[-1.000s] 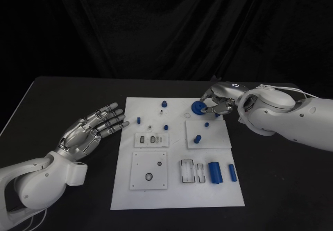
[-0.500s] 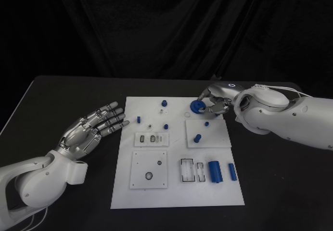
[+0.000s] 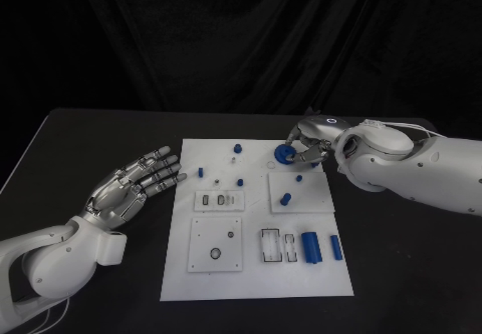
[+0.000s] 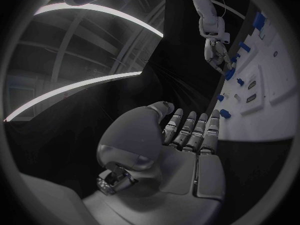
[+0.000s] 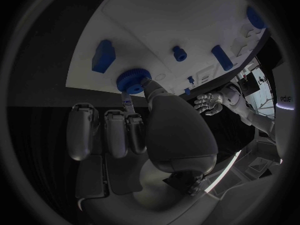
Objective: Assemble the parts on the task board
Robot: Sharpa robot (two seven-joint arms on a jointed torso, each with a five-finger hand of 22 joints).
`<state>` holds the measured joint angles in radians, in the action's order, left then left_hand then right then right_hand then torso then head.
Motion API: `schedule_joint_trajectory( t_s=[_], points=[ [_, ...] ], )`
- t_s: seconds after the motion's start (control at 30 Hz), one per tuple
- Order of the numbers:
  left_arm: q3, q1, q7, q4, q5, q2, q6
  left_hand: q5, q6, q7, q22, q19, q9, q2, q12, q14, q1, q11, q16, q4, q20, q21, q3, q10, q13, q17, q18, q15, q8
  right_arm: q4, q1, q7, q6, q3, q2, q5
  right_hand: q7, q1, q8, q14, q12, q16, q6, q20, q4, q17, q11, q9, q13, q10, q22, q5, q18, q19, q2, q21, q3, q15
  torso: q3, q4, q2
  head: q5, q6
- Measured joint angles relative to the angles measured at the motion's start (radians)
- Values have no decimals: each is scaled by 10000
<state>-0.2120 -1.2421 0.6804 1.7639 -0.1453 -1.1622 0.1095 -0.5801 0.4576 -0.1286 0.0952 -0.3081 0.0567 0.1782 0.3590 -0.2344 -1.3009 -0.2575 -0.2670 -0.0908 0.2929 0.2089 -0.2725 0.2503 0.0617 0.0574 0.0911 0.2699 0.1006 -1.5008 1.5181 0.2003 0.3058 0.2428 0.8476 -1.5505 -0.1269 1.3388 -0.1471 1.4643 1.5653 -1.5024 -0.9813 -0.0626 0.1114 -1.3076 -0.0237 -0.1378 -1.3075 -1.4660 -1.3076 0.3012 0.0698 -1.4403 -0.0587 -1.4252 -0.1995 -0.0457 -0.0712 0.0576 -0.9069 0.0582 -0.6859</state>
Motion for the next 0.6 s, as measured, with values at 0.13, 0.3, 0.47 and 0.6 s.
schedule_joint_trajectory(
  t_s=[0.13, 0.3, 0.47, 0.6],
  points=[
    [0, 0, 0, -4, -4, 0, 10, 0, 0, 0, 0, 0, 0, 0, 0, 0, 0, 0, 0, 27, 0, 34, -26, 0, 0, 10, 0, 0, 0, -50, -17, -91, 146, 8, 2, -156, -93, 128, 0, 34, 0, -56, -93, 125, -234, 0, 190, 17, 1, -7, 0, 1295, 0, -125, -52, -85, -69, -83, -3, 0, 0, -12, -1],
    [-1, 0, 0, -10, -9, -13, 21, 0, 0, 0, 0, 0, 0, 0, 0, 0, 0, 0, 0, 27, 0, 34, -26, 0, 0, 10, 1, 0, 0, -252, -63, -289, 491, 49, 85, -378, -92, 170, 1, 5, 0, -196, -91, 233, -529, 0, 312, 1030, 1, -24, 0, 2325, -160, -233, -94, -297, -287, -243, -4, 0, 0, -57, 26],
    [-1, 0, 0, -11, -13, -33, 32, 0, 0, 0, -1, 0, -1, 0, 0, -37, 0, 0, -70, -2, 0, 33, -54, 0, 0, 10, 2, 37, 0, -557, -81, -457, 920, 58, 128, -575, 90, 167, 1, -29, 0, -279, 92, 233, -581, 1, 332, 1041, 1, -6, 1, 2411, -159, -233, -90, -337, -338, -283, -4, -6, 1, -106, 44],
    [-1, 0, 0, -9, -15, -43, 36, 0, 36, -36, 9, 0, -1, 0, 0, -37, 0, 0, -70, -2, 0, 34, -54, 0, 0, 10, 2, 37, 0, -794, -5, -561, 1231, 52, 54, -699, 128, 79, 1, -35, 0, -280, 130, 233, -564, 1, 332, 1041, 1, -6, 1, 2471, -159, -233, -14, -377, -354, -291, -4, -7, 1, -114, 53]
  ],
)
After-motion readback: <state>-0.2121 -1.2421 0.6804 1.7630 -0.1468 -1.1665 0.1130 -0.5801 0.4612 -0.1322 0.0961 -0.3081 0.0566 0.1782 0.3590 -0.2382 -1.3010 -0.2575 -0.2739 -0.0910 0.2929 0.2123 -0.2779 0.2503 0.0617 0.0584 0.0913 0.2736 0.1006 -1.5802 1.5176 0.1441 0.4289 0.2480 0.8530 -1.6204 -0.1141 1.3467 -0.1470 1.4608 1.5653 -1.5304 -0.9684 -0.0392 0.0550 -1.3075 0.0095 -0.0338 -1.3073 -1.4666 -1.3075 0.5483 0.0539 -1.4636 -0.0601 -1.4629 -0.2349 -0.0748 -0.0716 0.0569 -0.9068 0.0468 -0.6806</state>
